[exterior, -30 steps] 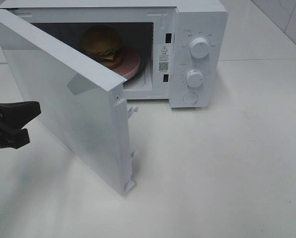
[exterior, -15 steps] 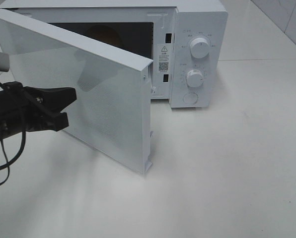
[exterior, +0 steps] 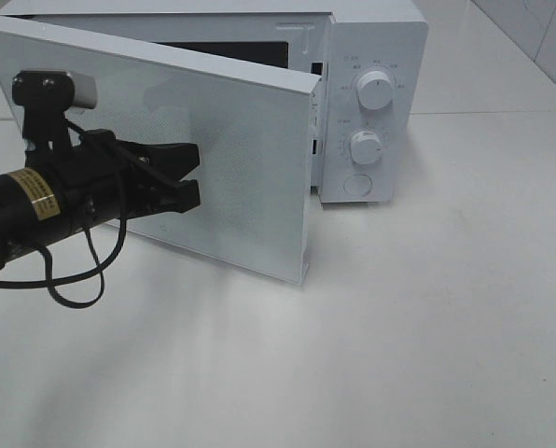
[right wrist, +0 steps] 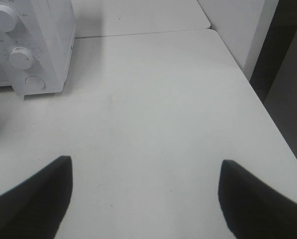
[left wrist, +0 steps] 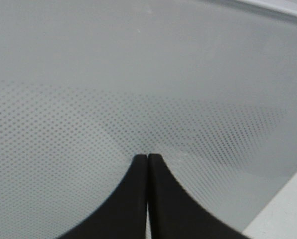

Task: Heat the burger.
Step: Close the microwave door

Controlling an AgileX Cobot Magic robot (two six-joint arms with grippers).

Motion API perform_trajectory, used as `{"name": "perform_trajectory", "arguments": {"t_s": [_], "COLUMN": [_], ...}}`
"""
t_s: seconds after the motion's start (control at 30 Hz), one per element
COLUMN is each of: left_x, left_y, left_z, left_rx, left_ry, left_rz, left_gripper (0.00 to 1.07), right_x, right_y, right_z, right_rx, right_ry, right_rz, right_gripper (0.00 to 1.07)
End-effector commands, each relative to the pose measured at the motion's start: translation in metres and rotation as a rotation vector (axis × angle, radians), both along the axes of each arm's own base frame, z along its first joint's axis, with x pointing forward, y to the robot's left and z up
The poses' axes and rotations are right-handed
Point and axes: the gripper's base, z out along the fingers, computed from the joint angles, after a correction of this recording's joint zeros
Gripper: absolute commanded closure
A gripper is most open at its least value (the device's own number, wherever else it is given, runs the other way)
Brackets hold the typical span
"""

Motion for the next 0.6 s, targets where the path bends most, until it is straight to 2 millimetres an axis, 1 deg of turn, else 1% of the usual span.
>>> {"name": "perform_trajectory", "arguments": {"t_s": [0.03,0.1,0.13,0.2,0.27,0.3,0.33,0.37,0.4,0.47,0.5,0.57,0.6], "left_x": [0.011,0.014,0.019,0.021,0.029,0.029,0.033,0.033,0.039,0.042,0.048,0.051,0.056], "left_y": [-0.012,-0.014,-0.017,-0.018,-0.023,-0.023,-0.026,-0.026,-0.029,-0.031,-0.034,-0.036,-0.039], "left_z": [0.006,0.006,0.009,0.009,0.011,0.011,0.012,0.012,0.014,0.016,0.017,0.018,0.017], "left_rx": [0.009,0.01,0.003,0.001,-0.007,-0.007,-0.01,-0.01,-0.006,-0.005,-0.002,-0.001,0.004], "left_ry": [-0.007,-0.007,-0.012,-0.016,-0.029,-0.029,-0.031,-0.031,-0.03,-0.032,-0.034,-0.035,-0.033], "left_rz": [0.004,0.005,0.008,0.008,0.008,0.008,0.01,0.01,0.013,0.015,0.016,0.017,0.019], "left_gripper": [1.07,1.07,1.07,1.07,1.07,1.07,1.07,1.07,1.07,1.07,1.07,1.07,1.07], "right_x": [-0.003,-0.003,-0.003,-0.003,-0.003,-0.003,-0.003,-0.003,-0.003,-0.003,-0.003,-0.003,-0.003], "right_y": [0.0,0.0,0.0,0.0,0.0,0.0,0.0,0.0,0.0,0.0,0.0,0.0,0.0], "right_z": [0.0,0.0,0.0,0.0,0.0,0.0,0.0,0.0,0.0,0.0,0.0,0.0,0.0], "right_rx": [-0.011,-0.011,-0.011,-0.011,-0.011,-0.011,-0.011,-0.011,-0.011,-0.011,-0.011,-0.011,-0.011], "right_ry": [-0.032,-0.032,-0.032,-0.032,-0.032,-0.032,-0.032,-0.032,-0.032,-0.032,-0.032,-0.032,-0.032], "right_rz": [0.003,0.003,0.003,0.003,0.003,0.003,0.003,0.003,0.003,0.003,0.003,0.003,0.003], "right_gripper": [0.31,0.31,0.31,0.31,0.31,0.31,0.31,0.31,0.31,0.31,0.31,0.31,0.31]}}
